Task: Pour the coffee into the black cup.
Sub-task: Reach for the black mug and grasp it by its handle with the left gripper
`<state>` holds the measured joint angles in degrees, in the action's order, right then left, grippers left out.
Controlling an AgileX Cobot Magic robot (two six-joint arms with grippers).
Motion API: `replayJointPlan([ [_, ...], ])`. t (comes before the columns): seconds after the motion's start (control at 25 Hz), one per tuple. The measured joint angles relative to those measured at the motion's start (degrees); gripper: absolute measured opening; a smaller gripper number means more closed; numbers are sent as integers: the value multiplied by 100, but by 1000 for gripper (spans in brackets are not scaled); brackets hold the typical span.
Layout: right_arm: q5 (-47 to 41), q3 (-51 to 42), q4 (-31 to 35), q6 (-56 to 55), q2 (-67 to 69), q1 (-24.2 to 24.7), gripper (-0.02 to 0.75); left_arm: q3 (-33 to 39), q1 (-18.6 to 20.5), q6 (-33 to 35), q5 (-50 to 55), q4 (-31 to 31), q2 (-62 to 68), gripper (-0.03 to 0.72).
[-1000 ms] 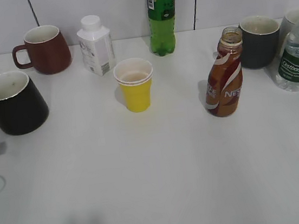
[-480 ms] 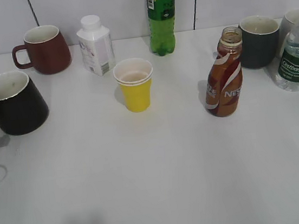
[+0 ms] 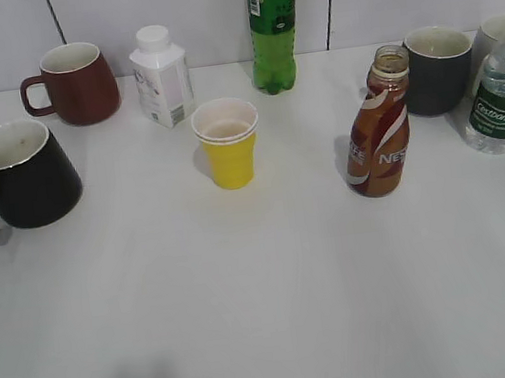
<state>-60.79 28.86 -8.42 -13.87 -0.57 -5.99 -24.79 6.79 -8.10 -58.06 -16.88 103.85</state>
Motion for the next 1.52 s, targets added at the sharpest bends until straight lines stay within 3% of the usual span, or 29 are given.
replayJointPlan([
  [0.48, 0, 0, 0, 0, 0, 0, 588, -461, 0, 0, -49, -39, 392, 441],
  [0.72, 0, 0, 0, 0, 0, 0, 588, -791, 0, 0, -204, -362, 678, 281],
  [0.84, 0, 0, 0, 0, 0, 0, 588, -835, 33, 0, -210, -465, 703, 246],
  [1.2, 0, 0, 0, 0, 0, 0, 588, -1066, 233, 0, -32, -1123, 708, 235],
  [1.52, 0, 0, 0, 0, 0, 0, 588, -1332, 236, 0, 121, -1284, 742, 235],
])
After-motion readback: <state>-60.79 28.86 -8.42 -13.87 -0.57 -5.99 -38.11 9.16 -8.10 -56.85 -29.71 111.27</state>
